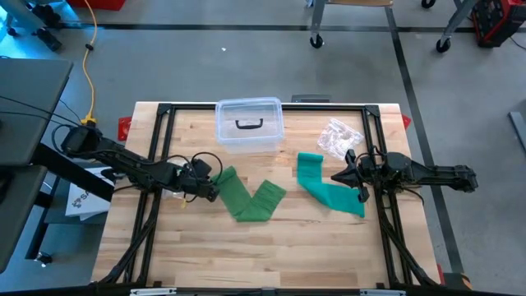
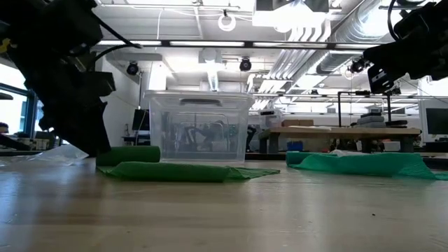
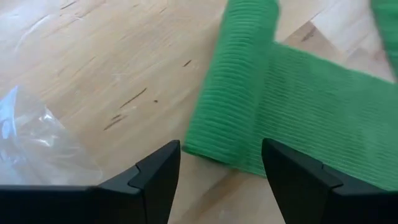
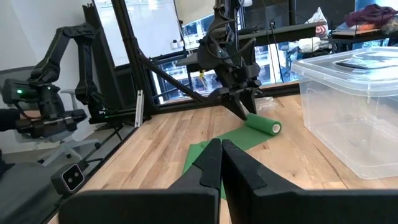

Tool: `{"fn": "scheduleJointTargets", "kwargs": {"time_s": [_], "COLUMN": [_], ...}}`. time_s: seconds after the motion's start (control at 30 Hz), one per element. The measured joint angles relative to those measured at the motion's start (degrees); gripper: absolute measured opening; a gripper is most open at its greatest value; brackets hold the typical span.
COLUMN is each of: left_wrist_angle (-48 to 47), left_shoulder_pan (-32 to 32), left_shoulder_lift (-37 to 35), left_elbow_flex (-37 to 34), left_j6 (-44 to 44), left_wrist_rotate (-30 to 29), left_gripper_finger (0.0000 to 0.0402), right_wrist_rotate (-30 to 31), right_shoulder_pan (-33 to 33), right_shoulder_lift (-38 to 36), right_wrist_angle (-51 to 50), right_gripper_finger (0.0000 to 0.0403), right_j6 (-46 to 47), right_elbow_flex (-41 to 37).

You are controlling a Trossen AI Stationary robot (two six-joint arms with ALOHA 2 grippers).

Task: Roll bandage
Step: Roll the green bandage

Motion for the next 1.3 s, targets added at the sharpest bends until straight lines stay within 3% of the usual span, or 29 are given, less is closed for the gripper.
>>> {"fn": "scheduleJointTargets", "kwargs": {"time_s": [0.33, 0.53, 0.73, 1.3], "left_wrist_angle": [-1.7, 6.7, 18.8, 19.3], "left_shoulder_pan": [-2.9, -2.2, -1.6, -1.6], "left_shoulder_lift": [-2.1, -2.1, -2.1, -2.1], "left_elbow_flex": [0.0, -4.5, -9.8, -8.4], "left_j6": [-17.1, -22.8, -25.3, -29.1], "left_wrist_rotate": [0.2, -0.9, -3.3, -5.8], "left_gripper_finger": [0.0222, 0.0218, 0.0202, 0.0154], "right_wrist_rotate": [0.0, 0.0, 0.0, 0.0], "right_shoulder_pan": [0.0, 0.0, 0.0, 0.0], "right_shoulder_lift": [0.0, 0.0, 0.0, 0.0], "right_wrist_angle": [0.0, 0.0, 0.0, 0.0], "right_gripper_finger": [0.0, 0.0, 0.0, 0.0], "right_j6": [0.0, 0.0, 0.0, 0.0], "right_elbow_flex": [0.0, 0.0, 0.0, 0.0]}}
